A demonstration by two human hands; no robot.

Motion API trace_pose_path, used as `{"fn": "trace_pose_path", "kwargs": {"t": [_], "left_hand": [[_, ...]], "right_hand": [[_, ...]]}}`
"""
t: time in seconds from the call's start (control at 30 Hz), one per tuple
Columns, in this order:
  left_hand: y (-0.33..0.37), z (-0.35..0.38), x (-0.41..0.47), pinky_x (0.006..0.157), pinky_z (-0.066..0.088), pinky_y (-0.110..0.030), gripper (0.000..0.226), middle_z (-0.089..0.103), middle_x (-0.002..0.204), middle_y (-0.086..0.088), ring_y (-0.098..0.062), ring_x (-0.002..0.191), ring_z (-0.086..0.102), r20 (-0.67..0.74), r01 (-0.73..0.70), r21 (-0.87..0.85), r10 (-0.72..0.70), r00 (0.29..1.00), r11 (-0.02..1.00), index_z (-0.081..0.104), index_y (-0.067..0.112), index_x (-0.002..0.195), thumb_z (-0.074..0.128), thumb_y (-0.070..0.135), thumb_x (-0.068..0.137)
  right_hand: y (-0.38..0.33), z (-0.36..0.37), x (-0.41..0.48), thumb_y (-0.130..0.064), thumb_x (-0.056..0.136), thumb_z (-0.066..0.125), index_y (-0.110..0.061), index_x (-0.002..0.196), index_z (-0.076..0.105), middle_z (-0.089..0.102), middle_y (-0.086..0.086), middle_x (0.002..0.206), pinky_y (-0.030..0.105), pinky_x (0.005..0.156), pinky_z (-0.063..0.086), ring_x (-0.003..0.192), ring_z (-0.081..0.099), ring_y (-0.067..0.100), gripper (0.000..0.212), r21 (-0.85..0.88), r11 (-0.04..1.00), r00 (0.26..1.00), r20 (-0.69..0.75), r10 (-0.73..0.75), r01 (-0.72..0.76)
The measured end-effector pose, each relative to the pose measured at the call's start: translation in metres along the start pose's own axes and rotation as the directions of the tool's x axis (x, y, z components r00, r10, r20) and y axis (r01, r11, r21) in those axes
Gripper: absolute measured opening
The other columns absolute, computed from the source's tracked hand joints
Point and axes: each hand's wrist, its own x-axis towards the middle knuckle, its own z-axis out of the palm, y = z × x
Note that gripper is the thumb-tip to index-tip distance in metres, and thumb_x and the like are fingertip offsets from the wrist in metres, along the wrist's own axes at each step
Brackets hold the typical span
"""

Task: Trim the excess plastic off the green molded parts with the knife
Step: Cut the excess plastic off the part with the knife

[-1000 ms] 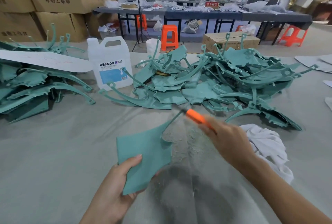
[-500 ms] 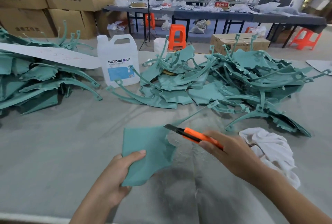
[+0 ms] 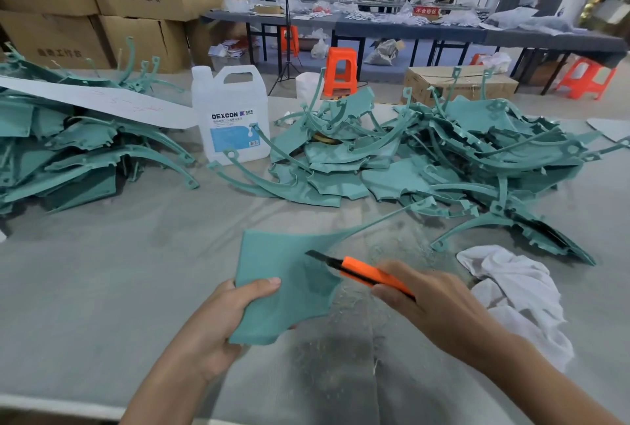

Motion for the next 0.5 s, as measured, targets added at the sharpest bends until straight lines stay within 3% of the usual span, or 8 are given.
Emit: {"fn": "trace_pose_path", "kwargs": {"t": [0.1, 0.27, 0.4, 0.5], "left_hand": [[-0.003, -0.002, 0.001, 0.053, 0.054, -0.030, 0.035, 0.073, 0.102, -0.028, -0.038, 0.074, 0.072, -0.002, -0.005, 0.000, 0.005, 1.000, 1.000, 0.078, 0.006, 0.101, 0.078, 0.022, 0.071], [-0.006, -0.003, 0.004, 0.048, 0.051, -0.026, 0.035, 0.072, 0.103, -0.029, -0.038, 0.073, 0.072, 0.025, -0.006, -0.024, 0.006, 1.000, 1.000, 0.078, 0.006, 0.100, 0.077, 0.024, 0.071], [0.002, -0.011, 0.015, 0.062, 0.061, -0.035, 0.035, 0.073, 0.108, -0.025, -0.035, 0.079, 0.074, 0.055, 0.006, -0.056, -0.002, 0.998, 0.998, 0.079, 0.007, 0.102, 0.077, 0.021, 0.071], [0.007, -0.016, 0.022, 0.074, 0.059, -0.039, 0.041, 0.072, 0.112, -0.023, -0.032, 0.084, 0.073, 0.096, 0.038, -0.038, -0.035, 0.995, 0.999, 0.079, 0.007, 0.103, 0.080, 0.024, 0.066]], "right_hand": [[0.000, -0.002, 0.000, -0.075, 0.088, 0.022, -0.039, 0.118, 0.052, 0.044, -0.018, 0.062, 0.036, 0.063, 0.046, 0.067, 0.060, 0.015, 0.056, -0.058, 0.998, 0.999, -0.020, 0.038, -0.039], [-0.001, -0.007, 0.001, -0.076, 0.089, 0.018, -0.038, 0.117, 0.051, 0.049, -0.014, 0.065, 0.034, 0.057, 0.042, 0.061, 0.056, 0.012, 0.057, -0.088, 0.996, 1.000, -0.027, 0.011, -0.013], [0.003, -0.010, 0.000, -0.074, 0.091, 0.029, -0.039, 0.112, 0.051, 0.058, -0.009, 0.068, 0.027, 0.057, 0.045, 0.059, 0.057, 0.011, 0.046, 0.055, 0.997, 0.998, 0.004, 0.056, -0.056], [0.004, -0.014, -0.003, -0.073, 0.091, 0.034, -0.044, 0.108, 0.053, 0.061, -0.019, 0.077, 0.022, 0.054, 0.041, 0.062, 0.058, 0.010, 0.039, 0.143, 0.989, 0.999, 0.027, 0.026, -0.030]]}}
